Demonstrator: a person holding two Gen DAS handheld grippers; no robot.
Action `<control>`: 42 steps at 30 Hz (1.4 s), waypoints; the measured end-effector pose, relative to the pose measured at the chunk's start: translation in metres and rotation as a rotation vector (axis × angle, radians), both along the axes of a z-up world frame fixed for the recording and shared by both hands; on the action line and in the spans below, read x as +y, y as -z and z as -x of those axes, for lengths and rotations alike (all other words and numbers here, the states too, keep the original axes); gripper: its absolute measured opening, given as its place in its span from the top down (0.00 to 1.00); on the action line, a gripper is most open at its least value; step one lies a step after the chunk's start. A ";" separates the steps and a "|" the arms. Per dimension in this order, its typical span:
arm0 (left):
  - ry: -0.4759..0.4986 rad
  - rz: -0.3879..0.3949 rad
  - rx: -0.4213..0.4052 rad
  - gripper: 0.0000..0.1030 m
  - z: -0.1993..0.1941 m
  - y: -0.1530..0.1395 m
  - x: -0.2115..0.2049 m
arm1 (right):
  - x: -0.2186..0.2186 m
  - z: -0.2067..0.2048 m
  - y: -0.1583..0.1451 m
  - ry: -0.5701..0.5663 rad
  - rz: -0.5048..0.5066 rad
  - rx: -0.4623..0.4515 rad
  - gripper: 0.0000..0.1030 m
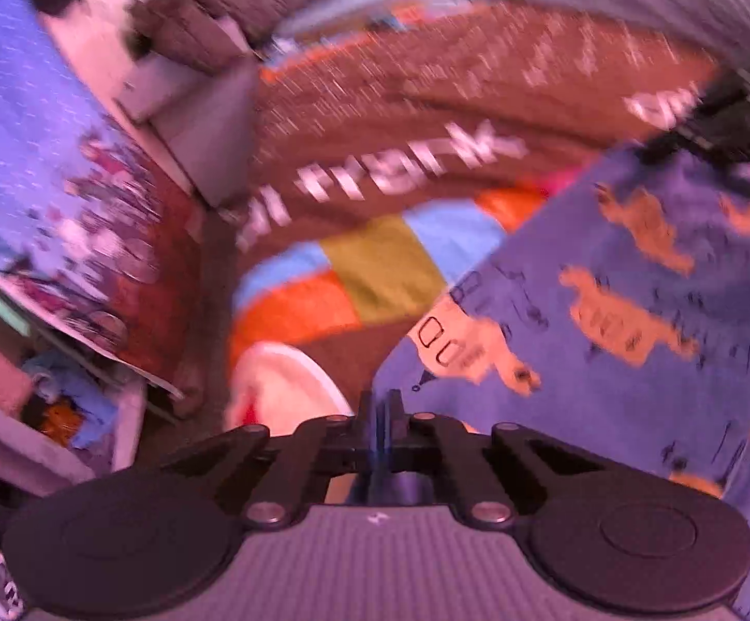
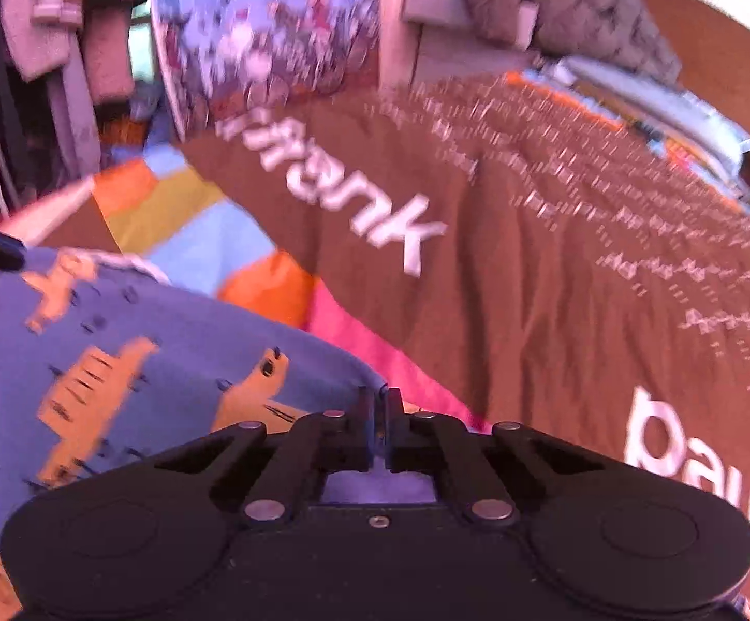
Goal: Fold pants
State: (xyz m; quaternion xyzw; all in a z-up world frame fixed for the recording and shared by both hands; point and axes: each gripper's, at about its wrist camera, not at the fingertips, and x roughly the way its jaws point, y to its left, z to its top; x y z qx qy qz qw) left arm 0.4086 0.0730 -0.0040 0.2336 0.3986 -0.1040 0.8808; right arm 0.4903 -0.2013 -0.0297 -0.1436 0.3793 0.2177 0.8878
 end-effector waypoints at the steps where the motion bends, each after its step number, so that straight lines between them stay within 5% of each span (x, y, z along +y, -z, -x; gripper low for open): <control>1: -0.011 -0.003 -0.050 0.98 0.008 -0.007 0.001 | -0.003 0.010 -0.008 0.014 -0.021 -0.026 0.98; 6: 0.004 0.045 -0.192 0.99 0.068 -0.041 0.001 | -0.031 0.076 -0.043 0.058 -0.119 -0.126 0.98; 12: 0.114 -0.013 -0.307 0.98 0.164 -0.059 -0.020 | -0.050 0.175 -0.073 0.049 -0.162 -0.182 0.98; 18: 0.201 -0.018 -0.218 0.98 0.227 -0.030 -0.030 | -0.063 0.268 -0.065 0.051 -0.150 -0.118 0.99; 23: 0.177 -0.011 -0.136 0.98 0.242 -0.002 -0.028 | -0.057 0.315 -0.031 0.081 -0.098 -0.037 1.00; 31: 0.185 -0.012 -0.125 0.98 0.258 -0.006 -0.026 | -0.045 0.332 -0.017 0.126 -0.083 -0.047 1.00; 42: 0.230 -0.055 0.016 0.95 0.270 0.015 -0.028 | -0.045 0.361 -0.006 0.098 -0.041 -0.005 1.00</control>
